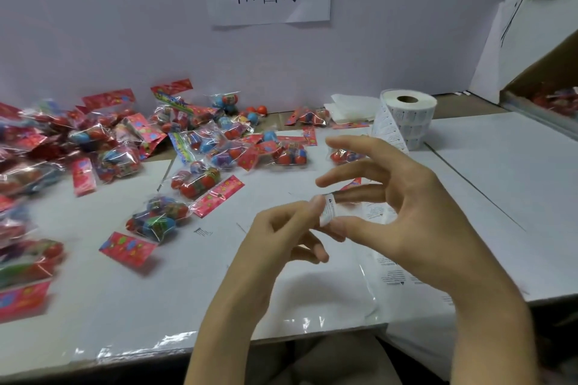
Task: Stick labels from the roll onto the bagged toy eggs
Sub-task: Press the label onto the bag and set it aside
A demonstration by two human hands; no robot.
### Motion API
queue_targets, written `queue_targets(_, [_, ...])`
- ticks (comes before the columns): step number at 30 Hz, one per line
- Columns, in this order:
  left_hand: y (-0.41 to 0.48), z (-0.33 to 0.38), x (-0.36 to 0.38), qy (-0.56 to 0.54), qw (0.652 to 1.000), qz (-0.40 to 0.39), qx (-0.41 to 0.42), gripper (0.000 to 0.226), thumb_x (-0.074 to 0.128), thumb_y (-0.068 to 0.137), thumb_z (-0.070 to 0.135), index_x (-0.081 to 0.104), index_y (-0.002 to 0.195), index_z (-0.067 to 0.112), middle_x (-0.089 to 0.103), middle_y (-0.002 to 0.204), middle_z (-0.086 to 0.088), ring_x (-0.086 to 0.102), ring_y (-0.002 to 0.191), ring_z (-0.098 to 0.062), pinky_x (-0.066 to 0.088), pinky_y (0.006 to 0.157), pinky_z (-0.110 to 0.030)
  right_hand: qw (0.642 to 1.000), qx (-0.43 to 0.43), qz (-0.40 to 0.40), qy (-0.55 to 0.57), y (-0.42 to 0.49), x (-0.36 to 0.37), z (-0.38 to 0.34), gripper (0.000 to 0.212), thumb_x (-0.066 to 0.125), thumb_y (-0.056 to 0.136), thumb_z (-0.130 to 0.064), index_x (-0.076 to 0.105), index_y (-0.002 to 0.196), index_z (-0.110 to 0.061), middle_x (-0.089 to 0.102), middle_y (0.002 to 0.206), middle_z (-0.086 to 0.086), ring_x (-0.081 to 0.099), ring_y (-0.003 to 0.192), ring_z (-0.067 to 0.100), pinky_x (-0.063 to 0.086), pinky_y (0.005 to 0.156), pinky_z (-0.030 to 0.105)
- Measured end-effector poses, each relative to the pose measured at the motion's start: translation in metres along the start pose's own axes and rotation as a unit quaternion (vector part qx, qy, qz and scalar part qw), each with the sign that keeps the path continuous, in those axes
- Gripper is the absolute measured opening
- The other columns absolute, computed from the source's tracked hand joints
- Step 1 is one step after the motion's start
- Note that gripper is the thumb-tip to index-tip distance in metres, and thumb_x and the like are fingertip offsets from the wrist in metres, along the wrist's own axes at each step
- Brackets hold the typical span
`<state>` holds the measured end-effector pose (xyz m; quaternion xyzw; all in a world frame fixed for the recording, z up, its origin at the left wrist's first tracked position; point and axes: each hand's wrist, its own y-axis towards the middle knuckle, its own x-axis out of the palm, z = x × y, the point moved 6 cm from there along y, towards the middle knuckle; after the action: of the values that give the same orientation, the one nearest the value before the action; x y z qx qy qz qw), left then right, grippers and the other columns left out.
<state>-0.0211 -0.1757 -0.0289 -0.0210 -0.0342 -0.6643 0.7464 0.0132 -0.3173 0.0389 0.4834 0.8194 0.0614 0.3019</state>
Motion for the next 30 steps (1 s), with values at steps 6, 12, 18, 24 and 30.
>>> queue_targets(6, [-0.001,0.004,0.003,-0.038,0.998,0.021,0.043,0.029,0.074,0.087,0.042,0.076,0.077,0.015,0.065,0.073,-0.004,0.06,0.067,-0.015,0.053,0.071,-0.024,1.0,-0.012,-0.013,0.023,0.0,0.002,0.002,0.077,0.084,0.08,-0.005,0.053,0.135,-0.049,0.069,0.118,-0.019,0.07,0.108,0.002,0.053,0.097,0.021])
queue_targets(12, [0.0,0.007,-0.006,-0.098,0.985,0.111,0.089,0.026,0.069,0.079,0.049,0.083,0.089,0.029,0.079,0.101,-0.002,0.066,0.072,-0.014,0.056,0.068,-0.023,0.998,0.005,0.05,0.037,0.006,-0.004,0.017,0.038,0.072,0.091,-0.009,0.066,0.116,-0.037,0.073,0.107,-0.012,0.072,0.102,0.009,0.058,0.094,0.032])
queue_targets(18, [0.0,0.011,-0.003,-0.051,0.982,0.129,0.129,0.031,0.071,0.086,0.048,0.08,0.111,0.033,0.078,0.102,0.002,0.068,0.081,-0.019,0.056,0.068,-0.025,0.993,0.031,0.076,0.084,0.012,0.001,0.024,0.015,0.074,0.086,-0.046,0.072,0.097,-0.036,0.075,0.094,-0.01,0.075,0.087,0.013,0.059,0.082,0.032])
queue_targets(24, [-0.001,0.014,-0.001,0.031,0.979,0.148,0.137,0.034,0.07,0.082,0.059,0.079,0.111,0.042,0.077,0.1,0.013,0.072,0.081,-0.013,0.055,0.068,-0.021,0.988,-0.016,0.137,0.072,0.011,0.001,0.017,0.016,0.076,0.091,-0.014,0.07,0.083,-0.026,0.075,0.083,-0.006,0.073,0.08,0.016,0.061,0.079,0.038])
queue_targets(30, [-0.003,0.017,-0.019,0.097,0.966,0.182,0.157,0.034,0.065,0.088,0.057,0.072,0.115,0.037,0.074,0.111,0.021,0.071,0.097,-0.011,0.055,0.074,-0.019,0.996,-0.019,0.083,-0.007,0.01,0.004,0.014,0.017,0.075,0.088,-0.012,0.068,0.08,-0.025,0.07,0.076,-0.01,0.069,0.077,0.012,0.056,0.074,0.023])
